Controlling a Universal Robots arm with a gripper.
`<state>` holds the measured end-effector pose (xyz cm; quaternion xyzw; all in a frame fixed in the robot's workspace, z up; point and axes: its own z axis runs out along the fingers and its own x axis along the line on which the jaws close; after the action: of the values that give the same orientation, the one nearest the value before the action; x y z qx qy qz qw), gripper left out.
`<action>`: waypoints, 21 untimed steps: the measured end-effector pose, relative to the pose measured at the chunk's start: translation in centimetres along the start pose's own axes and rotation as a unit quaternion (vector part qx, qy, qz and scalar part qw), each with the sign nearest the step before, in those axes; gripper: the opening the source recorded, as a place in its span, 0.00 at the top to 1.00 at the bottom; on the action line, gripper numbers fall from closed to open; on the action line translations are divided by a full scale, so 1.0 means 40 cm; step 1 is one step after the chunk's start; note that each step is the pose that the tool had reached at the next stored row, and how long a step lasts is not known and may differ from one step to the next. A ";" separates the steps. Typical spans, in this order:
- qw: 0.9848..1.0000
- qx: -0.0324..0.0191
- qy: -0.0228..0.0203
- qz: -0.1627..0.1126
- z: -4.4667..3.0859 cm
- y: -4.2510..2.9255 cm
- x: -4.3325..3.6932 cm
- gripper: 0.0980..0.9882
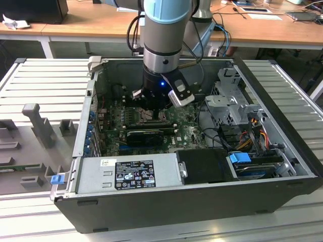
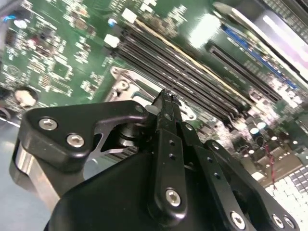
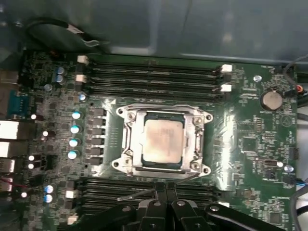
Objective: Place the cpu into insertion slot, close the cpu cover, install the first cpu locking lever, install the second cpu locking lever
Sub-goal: 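Install the second cpu locking lever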
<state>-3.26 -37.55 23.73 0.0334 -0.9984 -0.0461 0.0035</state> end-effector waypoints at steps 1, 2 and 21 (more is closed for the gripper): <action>1.000 0.000 0.000 0.000 0.000 0.000 0.006 0.99; 1.000 0.000 0.000 0.000 0.001 0.001 0.011 0.99; 1.000 -0.010 0.000 -0.010 0.059 -0.005 0.061 0.99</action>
<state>-5.73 -37.69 21.37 0.0428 -0.9975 -0.0561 0.0035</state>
